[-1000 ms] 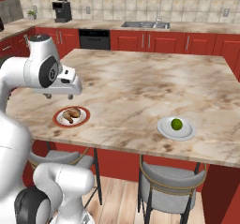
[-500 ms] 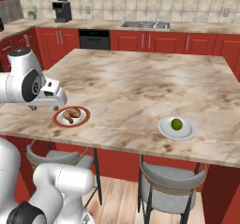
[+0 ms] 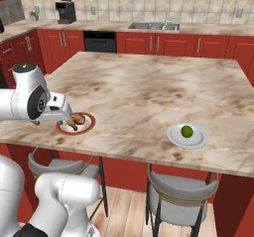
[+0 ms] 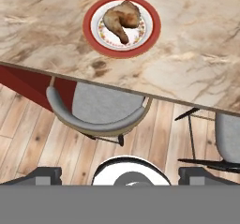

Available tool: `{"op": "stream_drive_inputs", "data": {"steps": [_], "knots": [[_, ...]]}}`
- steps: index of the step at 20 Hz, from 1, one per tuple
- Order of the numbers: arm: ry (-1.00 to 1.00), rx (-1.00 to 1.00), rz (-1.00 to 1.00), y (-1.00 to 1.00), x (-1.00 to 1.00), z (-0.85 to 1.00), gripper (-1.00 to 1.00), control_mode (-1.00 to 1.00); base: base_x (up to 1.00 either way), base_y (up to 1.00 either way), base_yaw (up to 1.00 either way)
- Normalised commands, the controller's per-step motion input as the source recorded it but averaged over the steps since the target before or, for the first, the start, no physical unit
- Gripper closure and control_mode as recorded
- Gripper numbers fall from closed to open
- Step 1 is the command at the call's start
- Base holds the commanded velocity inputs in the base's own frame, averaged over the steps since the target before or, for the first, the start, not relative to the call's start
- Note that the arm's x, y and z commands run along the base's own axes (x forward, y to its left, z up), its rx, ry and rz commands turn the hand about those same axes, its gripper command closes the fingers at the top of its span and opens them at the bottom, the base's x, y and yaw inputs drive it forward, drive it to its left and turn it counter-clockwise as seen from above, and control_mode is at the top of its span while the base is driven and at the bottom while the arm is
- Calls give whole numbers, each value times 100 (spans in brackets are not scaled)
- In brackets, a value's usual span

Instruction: Transport the chicken drumstick and lime to the fridge. Place the chicken drumstick on the rack containing meat and place the lime on the rack containing the vegetable, ensuring meats and vegetables are on different racks.

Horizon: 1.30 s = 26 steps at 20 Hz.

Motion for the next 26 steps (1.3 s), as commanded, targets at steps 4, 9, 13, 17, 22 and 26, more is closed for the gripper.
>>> {"op": "stream_drive_inputs", "data": {"steps": [4, 9, 13, 17, 22, 26], "knots": [[0, 0, 4, 0, 13, -27, -100, -100, 0, 0, 0], [0, 0, 3, 0, 22, -27, -100, -100, 0, 0, 0], [0, -2, 1, 0, 34, -24, -100, -100, 0, 0, 0], [0, -1, 0, 0, 37, -12, -100, -100, 0, 0, 0], [0, -1, 0, 0, 47, -16, -100, -100, 0, 0, 0], [0, 0, 0, 0, 45, -14, -100, -100, 0, 0, 0]]}}
